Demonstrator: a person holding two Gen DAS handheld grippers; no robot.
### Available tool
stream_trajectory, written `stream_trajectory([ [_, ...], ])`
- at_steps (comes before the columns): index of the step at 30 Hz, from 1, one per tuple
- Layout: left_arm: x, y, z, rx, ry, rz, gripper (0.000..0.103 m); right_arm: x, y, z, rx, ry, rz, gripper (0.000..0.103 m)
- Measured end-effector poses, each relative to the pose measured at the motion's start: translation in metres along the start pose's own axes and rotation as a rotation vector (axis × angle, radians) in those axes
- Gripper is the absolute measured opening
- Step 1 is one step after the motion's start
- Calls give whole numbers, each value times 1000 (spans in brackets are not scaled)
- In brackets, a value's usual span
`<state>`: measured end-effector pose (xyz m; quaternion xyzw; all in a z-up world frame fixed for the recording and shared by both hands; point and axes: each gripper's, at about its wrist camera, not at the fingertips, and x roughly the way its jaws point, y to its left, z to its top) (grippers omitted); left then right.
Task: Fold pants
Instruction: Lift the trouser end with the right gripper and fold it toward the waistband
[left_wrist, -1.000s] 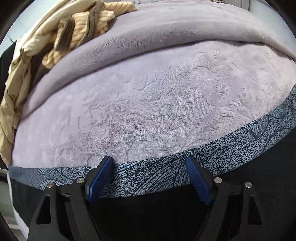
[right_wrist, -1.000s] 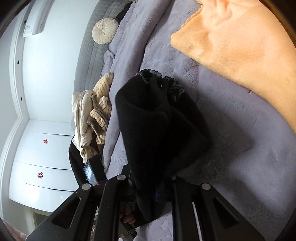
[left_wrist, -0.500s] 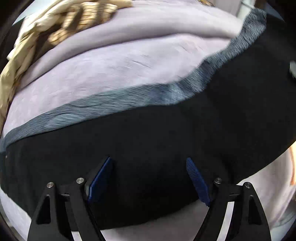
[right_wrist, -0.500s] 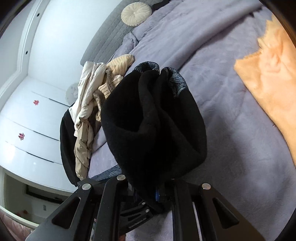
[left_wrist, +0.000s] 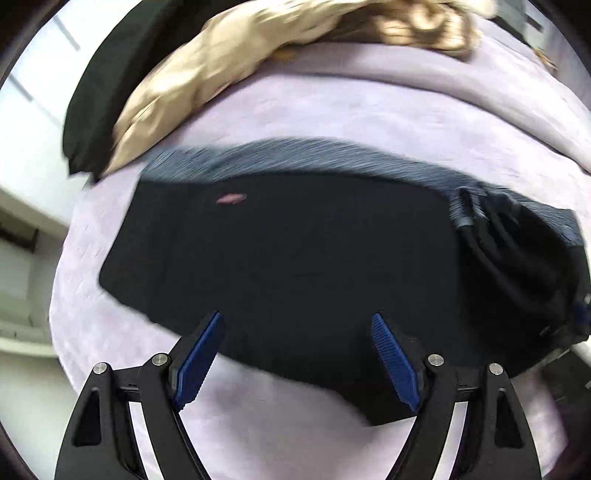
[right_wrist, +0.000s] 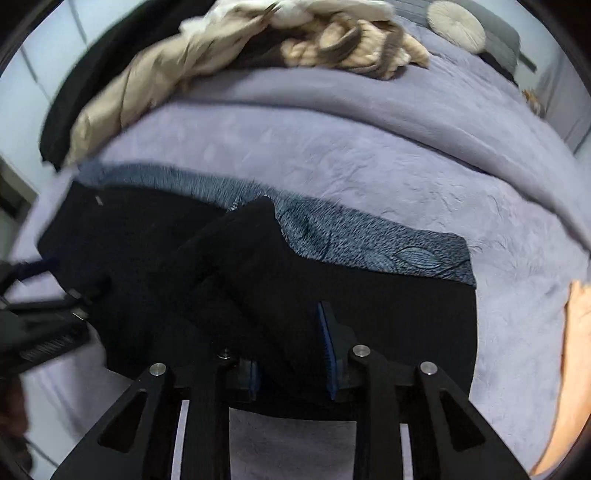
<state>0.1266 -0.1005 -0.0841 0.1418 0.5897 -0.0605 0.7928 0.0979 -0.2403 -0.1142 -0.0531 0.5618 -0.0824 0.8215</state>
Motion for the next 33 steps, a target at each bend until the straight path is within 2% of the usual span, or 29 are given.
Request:
stream_trajectory([
  [1, 2, 10, 0, -7, 8, 2, 83, -1, 17, -2, -73, 6, -56, 40],
  [2, 6, 17, 7, -10, 7, -1, 83, -10, 28, -8, -113, -12, -67, 41],
  [3, 5, 22, 8, -9, 1, -15, 83, -23, 31, -12, -112, -38, -25, 42],
  [4, 4, 23, 10, -6, 0, -38, 83, -34, 28, -15, -93, -51, 27, 48],
  [5, 12, 25, 25, -4, 3, -61, 83, -44, 19, -19, -55, -60, 87, 52],
  [8, 16, 17, 43, 13, 17, -210, 83, -54, -37, -28, 232, -61, 335, 56],
  [12, 6, -26, 58, 76, 36, -400, 83, -7, -124, -73, 791, 71, 652, 57],
  [14, 11, -56, 61, 124, 82, -450, 83, 13, -147, -98, 1000, 68, 781, 57],
  [16, 21, -82, 60, 166, 118, -454, 83, 27, -160, -113, 1121, 52, 848, 57],
  [18, 32, -100, 58, 181, 133, -441, 77, 38, -162, -116, 1156, 46, 885, 56],
  [19, 38, -105, 57, 179, 142, -447, 61, 44, -162, -119, 1185, 52, 894, 48],
  [20, 43, -108, 57, 176, 153, -458, 46, 50, -157, -119, 1215, 59, 908, 35],
  [21, 47, -109, 56, 172, 164, -448, 46, 57, -158, -121, 1254, 79, 922, 5],
  [23, 41, -105, 54, 174, 145, -440, 42, 52, -156, -126, 1273, 85, 924, 5],
  [26, 23, -101, 35, 206, 96, -396, 42, 32, -151, -113, 1151, 64, 900, 5],
  [29, 40, -94, 22, 199, 105, -376, 45, 43, -130, -111, 1094, 135, 879, 4],
  [31, 45, -93, 19, 156, 96, -381, 48, 58, -114, -108, 1015, 213, 823, 4],
  [33, 38, -92, 21, 149, 91, -361, 52, 55, -108, -106, 936, 263, 839, 9],
])
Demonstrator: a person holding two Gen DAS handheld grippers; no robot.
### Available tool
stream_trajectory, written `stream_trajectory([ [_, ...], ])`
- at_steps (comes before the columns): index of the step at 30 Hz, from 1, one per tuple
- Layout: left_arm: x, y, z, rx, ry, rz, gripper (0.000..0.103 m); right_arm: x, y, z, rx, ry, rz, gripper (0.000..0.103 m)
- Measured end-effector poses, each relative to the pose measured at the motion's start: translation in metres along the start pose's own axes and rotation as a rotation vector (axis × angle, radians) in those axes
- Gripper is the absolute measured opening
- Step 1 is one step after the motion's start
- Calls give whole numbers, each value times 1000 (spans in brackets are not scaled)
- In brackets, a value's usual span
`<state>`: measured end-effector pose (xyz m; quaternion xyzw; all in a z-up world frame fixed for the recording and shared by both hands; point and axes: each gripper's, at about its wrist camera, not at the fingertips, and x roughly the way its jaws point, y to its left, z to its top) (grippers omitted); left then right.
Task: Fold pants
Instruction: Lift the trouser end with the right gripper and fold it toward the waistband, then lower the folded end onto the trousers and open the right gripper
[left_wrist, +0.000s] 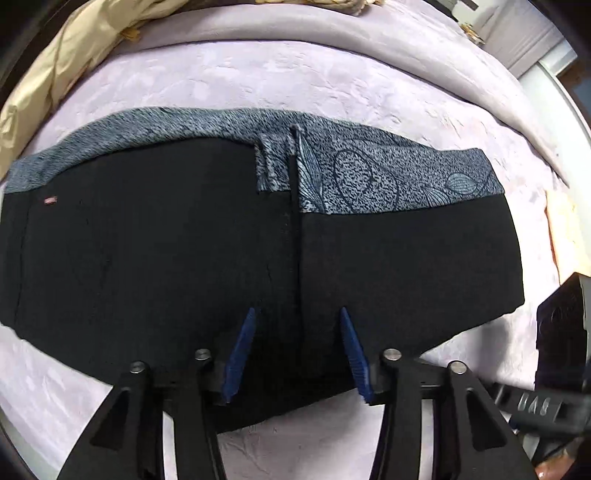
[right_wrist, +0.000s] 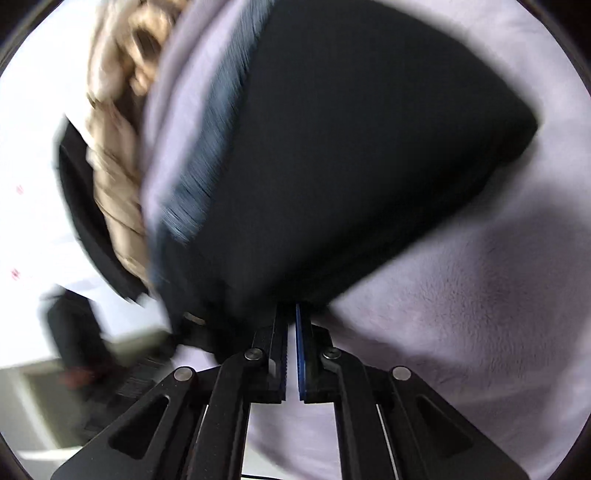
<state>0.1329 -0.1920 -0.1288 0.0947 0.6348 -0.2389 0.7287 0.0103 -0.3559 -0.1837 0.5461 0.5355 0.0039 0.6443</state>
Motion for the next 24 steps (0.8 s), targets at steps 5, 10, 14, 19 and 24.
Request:
stream_trajectory([
  [5, -46, 2, 3, 35, -115, 47, 66, -74, 39, 4, -269, -99, 32, 52],
  [10, -49, -17, 33, 67, -156, 75, 67, -129, 24, 71, -234, -346, -71, 67],
  [14, -16, -48, 53, 124, -143, 79, 67, -99, -3, 126, -167, -266, -49, 65],
  [19, 25, -47, 51, 134, -52, 159, 67, -74, -5, 137, -146, -146, 41, 44],
  [24, 30, -26, 44, 88, -50, 139, 81, -67, 16, 135, -255, -137, -179, 43],
])
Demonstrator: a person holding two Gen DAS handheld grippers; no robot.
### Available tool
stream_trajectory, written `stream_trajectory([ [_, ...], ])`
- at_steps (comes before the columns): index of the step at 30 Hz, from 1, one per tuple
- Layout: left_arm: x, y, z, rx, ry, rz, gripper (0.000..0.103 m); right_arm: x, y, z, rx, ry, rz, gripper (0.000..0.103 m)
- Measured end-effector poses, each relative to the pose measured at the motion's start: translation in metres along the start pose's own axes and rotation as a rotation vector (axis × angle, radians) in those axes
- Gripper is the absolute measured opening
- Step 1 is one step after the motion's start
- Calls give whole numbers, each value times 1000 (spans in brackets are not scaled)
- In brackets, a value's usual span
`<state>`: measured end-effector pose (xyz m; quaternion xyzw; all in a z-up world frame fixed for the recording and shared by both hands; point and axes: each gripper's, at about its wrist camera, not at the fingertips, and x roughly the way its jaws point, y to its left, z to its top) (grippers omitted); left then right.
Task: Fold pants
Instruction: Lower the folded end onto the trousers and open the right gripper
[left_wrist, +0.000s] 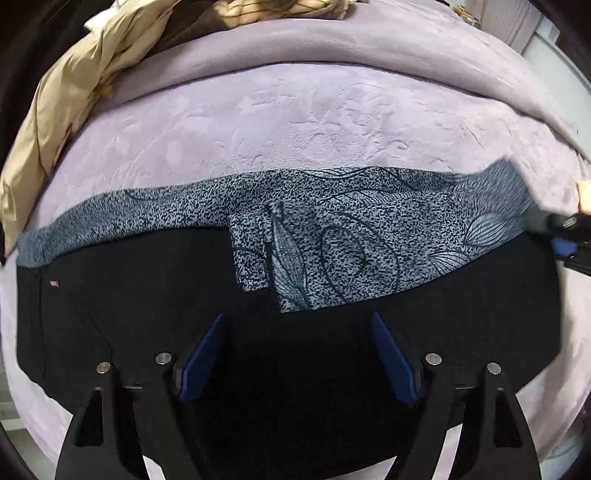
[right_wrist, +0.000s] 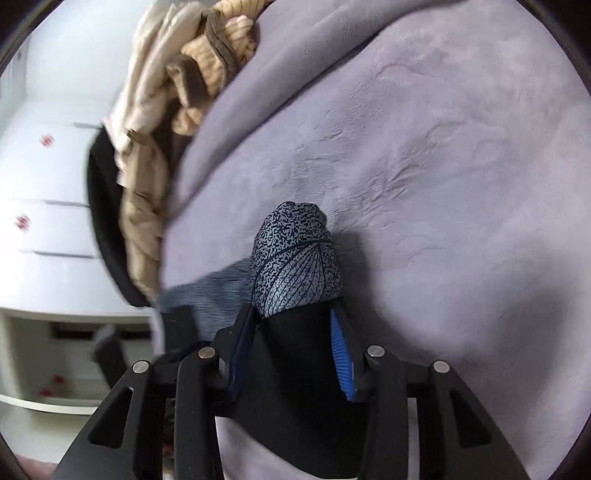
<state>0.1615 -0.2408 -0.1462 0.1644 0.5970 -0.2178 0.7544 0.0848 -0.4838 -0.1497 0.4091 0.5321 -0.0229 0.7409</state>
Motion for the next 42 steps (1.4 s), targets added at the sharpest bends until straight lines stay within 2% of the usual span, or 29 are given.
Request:
stream_trajectory([
  [1, 0, 0, 2, -4, 6, 0, 81, 10, -4, 3, 5, 16, -62, 46],
  [3, -2, -1, 3, -6, 22, 22, 81, 15, -11, 4, 74, 13, -77, 62],
  [5, -11, 1, 2, -22, 33, 34, 81, 4, -5, -3, 75, -9, -100, 65],
  [8, -24, 8, -8, -38, 49, 50, 81, -18, 19, -21, -25, -51, -183, 65],
  [11, -38, 23, -24, -72, 62, 76, 81, -34, 54, -38, -150, -97, -143, 60],
  [12, -41, 27, -27, -87, 67, 75, 81, -31, 67, -41, -189, -90, -131, 51],
  [15, -54, 46, -41, -146, 77, 102, 81, 4, 98, -45, -266, -14, -85, 43],
  [20, -73, 81, -69, -228, 90, 179, 81, 64, 140, -37, -278, 29, 32, 42],
  [21, -75, 87, -72, -241, 91, 185, 81, 80, 150, -37, -297, 58, 34, 42],
  [23, -77, 98, -80, -267, 99, 200, 81, 109, 166, -44, -323, 176, 24, 42],
  [24, -79, 103, -84, -277, 105, 202, 81, 104, 177, -51, -375, 162, -11, 44],
  [25, -79, 107, -85, -286, 108, 202, 81, 98, 184, -56, -419, 161, -4, 44],
  [27, -76, 109, -84, -302, 113, 196, 81, 80, 182, -63, -399, 190, 74, 45],
  [28, -77, 110, -84, -303, 115, 189, 81, 71, 180, -67, -394, 193, 68, 45],
  [29, -79, 107, -85, -302, 114, 186, 81, 60, 177, -73, -405, 190, 35, 46],
  [31, -83, 105, -86, -295, 111, 181, 81, 44, 171, -79, -414, 184, -18, 57],
  [33, -87, 97, -86, -287, 111, 168, 81, 27, 162, -87, -399, 186, -52, 62],
  [40, -100, 66, -81, -274, 105, 139, 81, -24, 125, -105, -343, 141, -173, 75],
  [42, -104, 56, -79, -261, 105, 139, 81, -35, 116, -108, -328, 122, -194, 76],
])
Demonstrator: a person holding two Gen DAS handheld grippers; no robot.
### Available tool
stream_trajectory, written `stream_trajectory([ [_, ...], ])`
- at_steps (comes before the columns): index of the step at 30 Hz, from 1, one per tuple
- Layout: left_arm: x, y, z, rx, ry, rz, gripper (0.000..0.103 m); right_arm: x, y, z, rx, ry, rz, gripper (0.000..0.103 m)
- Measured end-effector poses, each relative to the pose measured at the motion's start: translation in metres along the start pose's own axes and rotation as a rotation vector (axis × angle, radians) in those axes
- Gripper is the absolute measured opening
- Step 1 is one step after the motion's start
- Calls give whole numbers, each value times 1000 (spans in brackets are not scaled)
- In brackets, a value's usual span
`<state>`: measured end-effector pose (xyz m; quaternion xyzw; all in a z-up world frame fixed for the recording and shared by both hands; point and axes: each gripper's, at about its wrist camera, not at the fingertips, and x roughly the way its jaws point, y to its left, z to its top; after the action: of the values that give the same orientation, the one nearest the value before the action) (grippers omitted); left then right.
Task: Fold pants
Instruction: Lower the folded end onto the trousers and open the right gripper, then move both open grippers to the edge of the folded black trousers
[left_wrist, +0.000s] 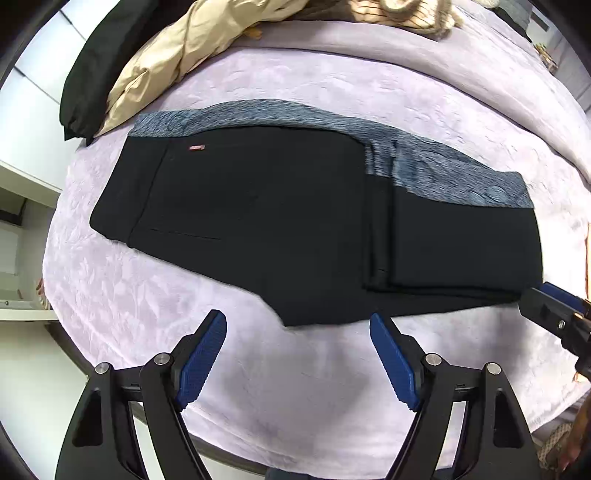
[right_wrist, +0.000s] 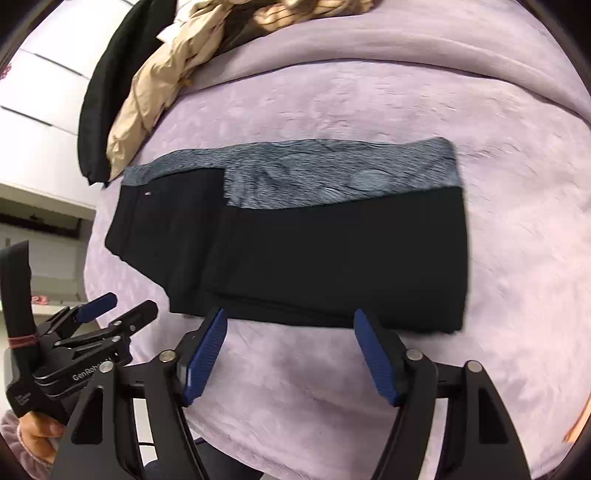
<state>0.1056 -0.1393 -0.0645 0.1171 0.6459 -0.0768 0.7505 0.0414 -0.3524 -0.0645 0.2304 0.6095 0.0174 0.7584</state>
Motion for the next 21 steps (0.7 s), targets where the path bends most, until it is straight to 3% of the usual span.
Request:
stream_trajectory([
  [12, -27, -33, -11, 26, -9, 32, 81, -13, -53, -26, 96, -11, 15, 77],
  [21, -48, -53, -28, -20, -39, -69, 82, -26, -77, -39, 101, -38, 64, 78],
])
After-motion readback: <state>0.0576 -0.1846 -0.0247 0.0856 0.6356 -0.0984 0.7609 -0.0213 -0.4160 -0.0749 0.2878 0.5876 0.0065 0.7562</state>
